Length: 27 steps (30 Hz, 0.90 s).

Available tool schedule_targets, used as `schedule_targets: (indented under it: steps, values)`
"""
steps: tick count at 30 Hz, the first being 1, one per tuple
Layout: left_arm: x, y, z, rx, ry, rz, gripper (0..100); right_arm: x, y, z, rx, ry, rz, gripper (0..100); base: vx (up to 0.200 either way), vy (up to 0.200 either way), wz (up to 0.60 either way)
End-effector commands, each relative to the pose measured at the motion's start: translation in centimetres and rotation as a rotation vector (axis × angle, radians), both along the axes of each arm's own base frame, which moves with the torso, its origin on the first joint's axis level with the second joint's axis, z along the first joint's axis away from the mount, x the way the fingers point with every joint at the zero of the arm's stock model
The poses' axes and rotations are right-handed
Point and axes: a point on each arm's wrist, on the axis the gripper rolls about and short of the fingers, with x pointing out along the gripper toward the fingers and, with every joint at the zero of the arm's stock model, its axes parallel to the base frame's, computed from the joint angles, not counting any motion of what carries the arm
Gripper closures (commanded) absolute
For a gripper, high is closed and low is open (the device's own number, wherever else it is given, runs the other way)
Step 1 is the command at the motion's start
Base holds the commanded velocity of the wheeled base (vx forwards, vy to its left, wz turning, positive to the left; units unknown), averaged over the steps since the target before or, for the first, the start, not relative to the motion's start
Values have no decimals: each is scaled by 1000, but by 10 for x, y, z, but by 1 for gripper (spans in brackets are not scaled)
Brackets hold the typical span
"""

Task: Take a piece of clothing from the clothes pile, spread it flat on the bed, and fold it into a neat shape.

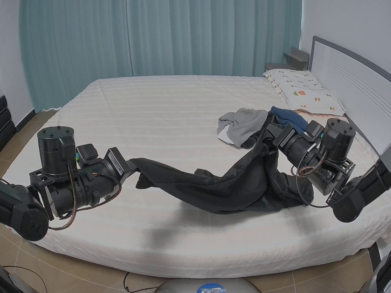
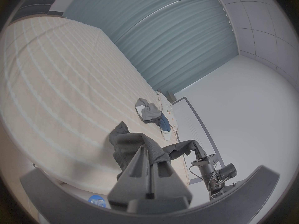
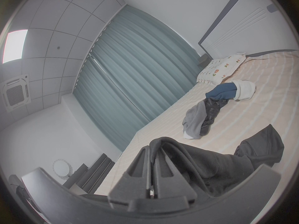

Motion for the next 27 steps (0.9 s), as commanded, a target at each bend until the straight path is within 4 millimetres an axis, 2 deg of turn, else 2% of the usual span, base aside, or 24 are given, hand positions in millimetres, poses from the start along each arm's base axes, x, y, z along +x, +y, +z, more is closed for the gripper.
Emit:
schedule_targets:
  steps: [1,9,27]
  values:
    - [-1,2,3,-3,-9,5,100,0,0,0,1,-2,2,100,0,200,0]
    - [-4,7,10,-8,-36,15,100,-3,-1,6,19,-33,3,100,0,200,0]
    - [-4,10,10,4,-45,24,100,-6,-3,9,22,-40,5,100,0,200,0]
